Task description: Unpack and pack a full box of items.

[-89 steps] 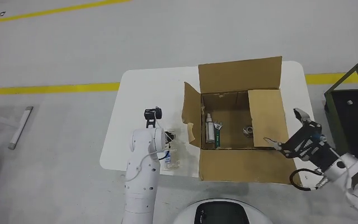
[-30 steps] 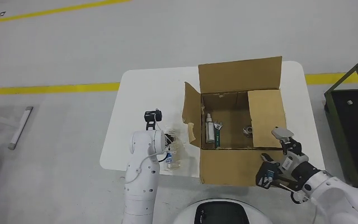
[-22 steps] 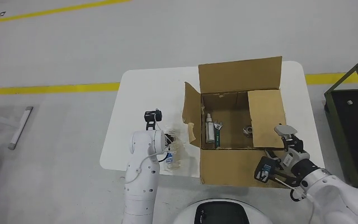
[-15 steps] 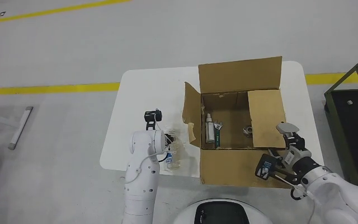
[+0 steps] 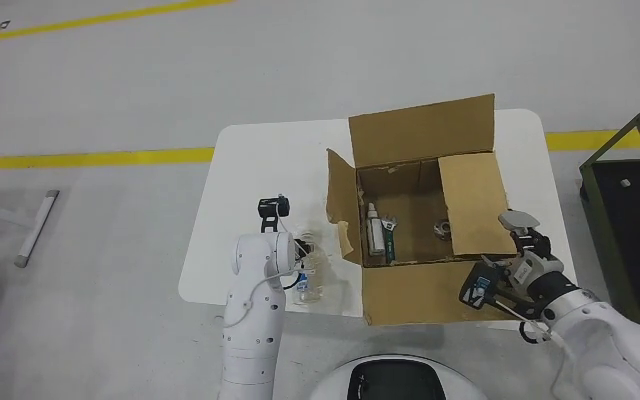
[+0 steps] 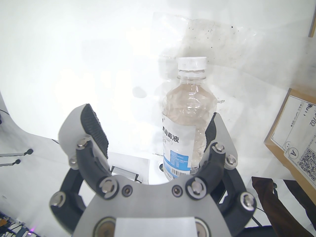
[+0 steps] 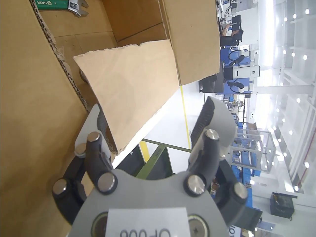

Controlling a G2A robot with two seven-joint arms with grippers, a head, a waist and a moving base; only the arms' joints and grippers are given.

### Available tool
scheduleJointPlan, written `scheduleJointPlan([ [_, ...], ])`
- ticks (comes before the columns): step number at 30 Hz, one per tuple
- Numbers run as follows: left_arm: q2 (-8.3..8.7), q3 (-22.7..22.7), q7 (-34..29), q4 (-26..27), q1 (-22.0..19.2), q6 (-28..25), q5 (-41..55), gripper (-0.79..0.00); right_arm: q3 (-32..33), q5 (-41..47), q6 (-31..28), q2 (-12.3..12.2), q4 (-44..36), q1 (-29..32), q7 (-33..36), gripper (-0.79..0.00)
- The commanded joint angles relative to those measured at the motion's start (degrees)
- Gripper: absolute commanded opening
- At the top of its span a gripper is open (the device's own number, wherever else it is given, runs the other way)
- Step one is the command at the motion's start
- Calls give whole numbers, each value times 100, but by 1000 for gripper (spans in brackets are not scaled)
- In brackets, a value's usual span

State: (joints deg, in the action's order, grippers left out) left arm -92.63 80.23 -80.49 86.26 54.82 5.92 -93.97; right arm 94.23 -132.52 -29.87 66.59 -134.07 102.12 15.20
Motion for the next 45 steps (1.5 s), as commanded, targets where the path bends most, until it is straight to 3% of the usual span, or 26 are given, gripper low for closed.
scheduleJointPlan([
  [1,0,0,0,0,0,0,0,0,62,87,54,7,-16,43,51,-536],
  [8,0,0,0,0,0,0,0,0,253,447,263,33,-57,159,115,-659],
  [12,0,0,0,0,0,0,0,0,316,754,430,59,-57,208,198,-773],
  [20,0,0,0,0,0,0,0,0,531,1520,765,114,-18,246,394,-785],
  [27,0,0,0,0,0,0,0,0,871,4122,1689,263,68,396,673,-785],
  [37,0,0,0,0,0,0,0,0,1454,7614,2494,413,58,683,887,-785],
  [45,0,0,0,0,0,0,0,0,1719,9606,2981,507,-21,973,858,-785],
])
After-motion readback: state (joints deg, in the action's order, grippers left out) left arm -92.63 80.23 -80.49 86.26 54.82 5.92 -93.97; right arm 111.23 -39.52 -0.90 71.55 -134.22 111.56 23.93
